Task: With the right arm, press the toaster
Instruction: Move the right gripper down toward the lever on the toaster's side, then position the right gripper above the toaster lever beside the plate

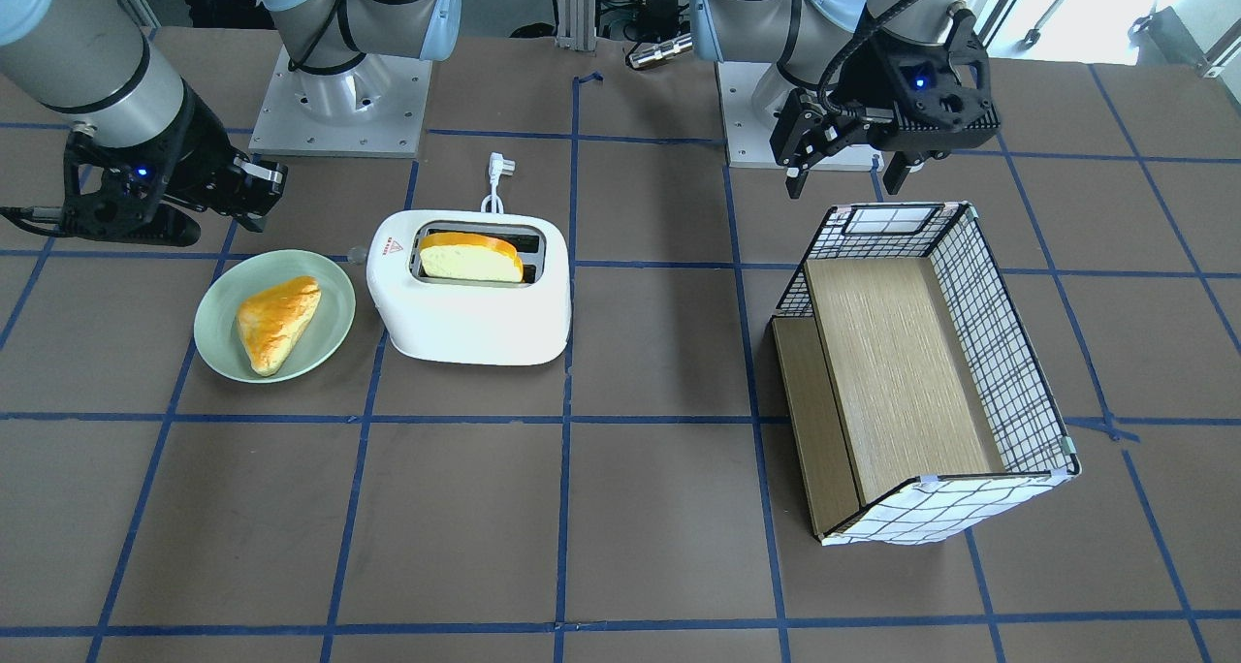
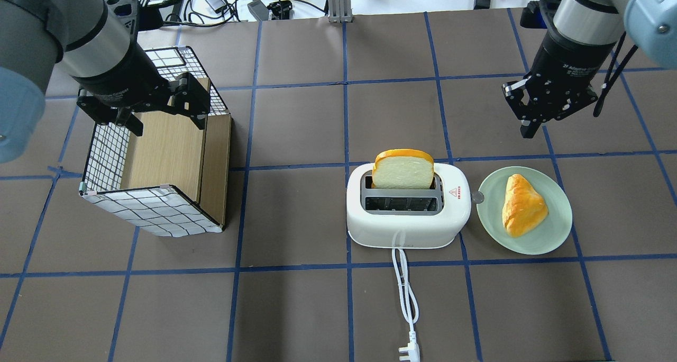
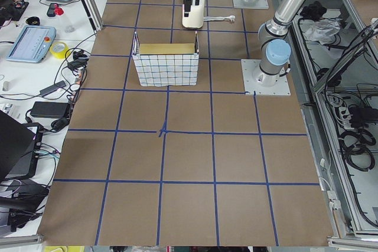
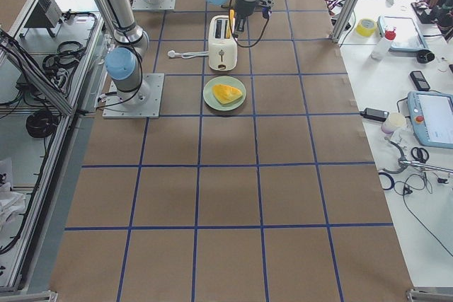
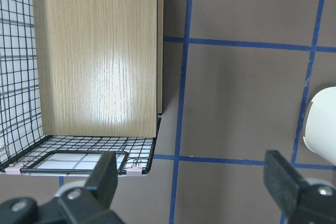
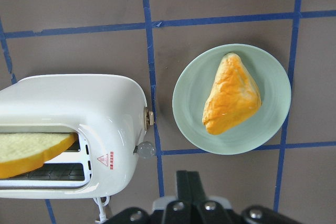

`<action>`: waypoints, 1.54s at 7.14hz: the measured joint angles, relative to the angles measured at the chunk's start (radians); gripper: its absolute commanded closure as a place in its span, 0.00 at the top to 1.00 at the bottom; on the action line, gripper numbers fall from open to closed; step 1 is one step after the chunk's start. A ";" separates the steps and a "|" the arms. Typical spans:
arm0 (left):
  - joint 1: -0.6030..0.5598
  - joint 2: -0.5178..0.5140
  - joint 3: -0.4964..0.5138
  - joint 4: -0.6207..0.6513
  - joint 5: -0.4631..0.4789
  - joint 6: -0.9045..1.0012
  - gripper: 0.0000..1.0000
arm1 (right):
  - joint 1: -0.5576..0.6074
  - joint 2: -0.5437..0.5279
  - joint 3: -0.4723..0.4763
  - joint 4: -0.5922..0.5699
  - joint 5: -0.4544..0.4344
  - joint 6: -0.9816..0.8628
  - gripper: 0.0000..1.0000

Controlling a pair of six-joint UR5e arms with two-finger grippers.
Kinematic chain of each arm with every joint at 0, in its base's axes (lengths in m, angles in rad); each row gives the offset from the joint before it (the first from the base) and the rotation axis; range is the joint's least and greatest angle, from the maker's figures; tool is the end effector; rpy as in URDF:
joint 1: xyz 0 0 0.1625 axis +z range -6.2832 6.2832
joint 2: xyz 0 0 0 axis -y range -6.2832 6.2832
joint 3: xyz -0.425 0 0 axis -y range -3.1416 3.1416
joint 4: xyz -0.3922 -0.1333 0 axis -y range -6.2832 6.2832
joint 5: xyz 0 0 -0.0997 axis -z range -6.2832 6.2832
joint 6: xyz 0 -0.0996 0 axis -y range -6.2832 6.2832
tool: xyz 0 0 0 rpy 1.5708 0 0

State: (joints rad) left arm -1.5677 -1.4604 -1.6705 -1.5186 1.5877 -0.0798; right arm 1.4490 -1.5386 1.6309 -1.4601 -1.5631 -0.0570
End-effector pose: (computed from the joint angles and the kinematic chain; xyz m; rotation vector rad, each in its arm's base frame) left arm -0.1302 -0.4515 0.4960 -0.1303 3.1228 -0.0993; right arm 0.0745 -0.4945 0.4335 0.1016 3.0984 0.3134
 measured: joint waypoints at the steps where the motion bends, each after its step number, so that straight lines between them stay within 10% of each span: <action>1: 0.000 0.000 0.000 0.000 0.000 0.000 1.00 | -0.002 -0.002 0.048 -0.030 0.003 0.004 0.00; 11: 0.000 0.000 0.000 0.000 0.000 0.000 1.00 | -0.257 -0.013 0.357 -0.089 0.466 -0.496 0.00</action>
State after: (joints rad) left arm -1.5677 -1.4604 -1.6705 -1.5186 1.5877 -0.0798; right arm 1.1924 -1.5518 1.9883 -1.5489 -1.0971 -0.5534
